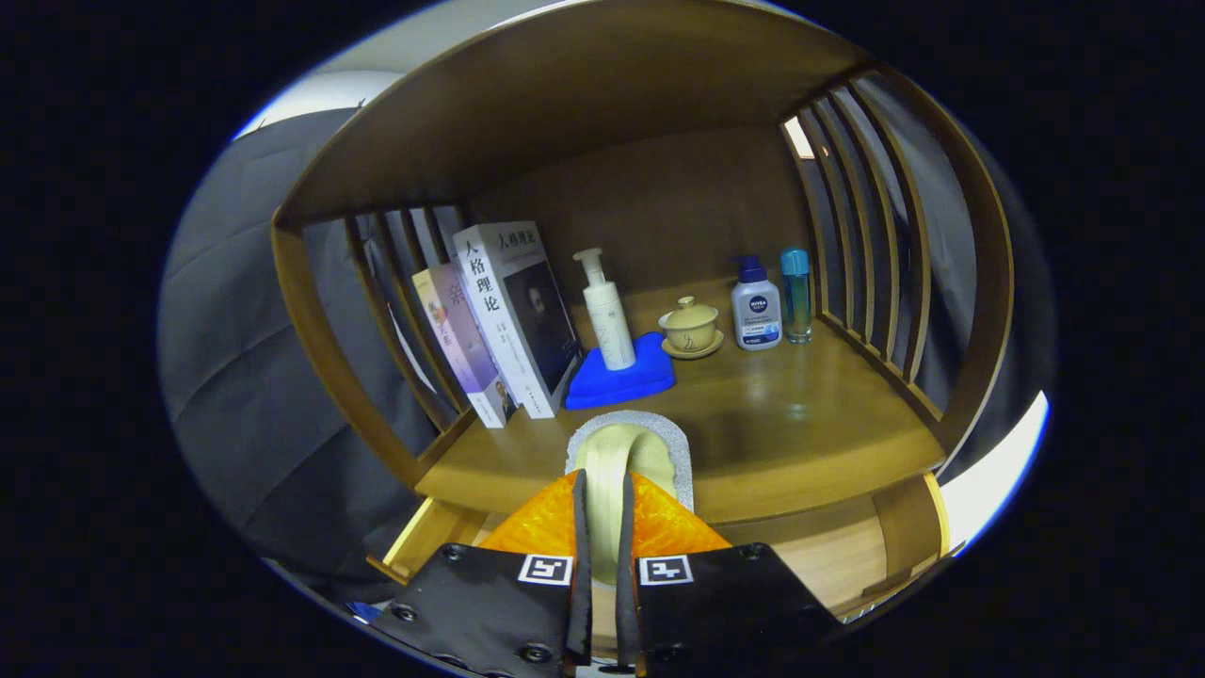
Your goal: Pull open the drawer, take out the items inside it, and place them on the countertop above the cabinet.
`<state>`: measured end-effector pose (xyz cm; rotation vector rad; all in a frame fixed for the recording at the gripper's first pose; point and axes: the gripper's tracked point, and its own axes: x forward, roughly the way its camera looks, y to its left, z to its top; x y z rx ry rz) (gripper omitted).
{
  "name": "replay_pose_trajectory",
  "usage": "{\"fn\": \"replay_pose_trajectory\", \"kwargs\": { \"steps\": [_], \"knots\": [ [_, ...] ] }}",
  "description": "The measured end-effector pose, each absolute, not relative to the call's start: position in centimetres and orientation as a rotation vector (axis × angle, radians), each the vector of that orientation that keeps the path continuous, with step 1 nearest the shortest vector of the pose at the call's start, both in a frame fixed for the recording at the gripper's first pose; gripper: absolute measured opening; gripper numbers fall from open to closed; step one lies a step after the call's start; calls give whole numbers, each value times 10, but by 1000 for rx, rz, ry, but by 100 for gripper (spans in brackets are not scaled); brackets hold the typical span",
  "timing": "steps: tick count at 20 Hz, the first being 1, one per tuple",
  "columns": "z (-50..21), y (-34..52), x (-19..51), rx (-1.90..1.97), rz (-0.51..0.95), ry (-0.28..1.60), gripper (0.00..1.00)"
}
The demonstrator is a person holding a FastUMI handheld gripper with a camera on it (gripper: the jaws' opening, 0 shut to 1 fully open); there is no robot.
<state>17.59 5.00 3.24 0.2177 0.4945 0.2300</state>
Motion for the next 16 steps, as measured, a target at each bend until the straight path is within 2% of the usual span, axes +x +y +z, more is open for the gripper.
{"fn": "replay_pose_trajectory", "kwargs": {
  "steps": [9,16],
  "knots": [
    [9,47,227,210,183,565,12],
    [10,45,262,159,153,540,14]
  ]
}}
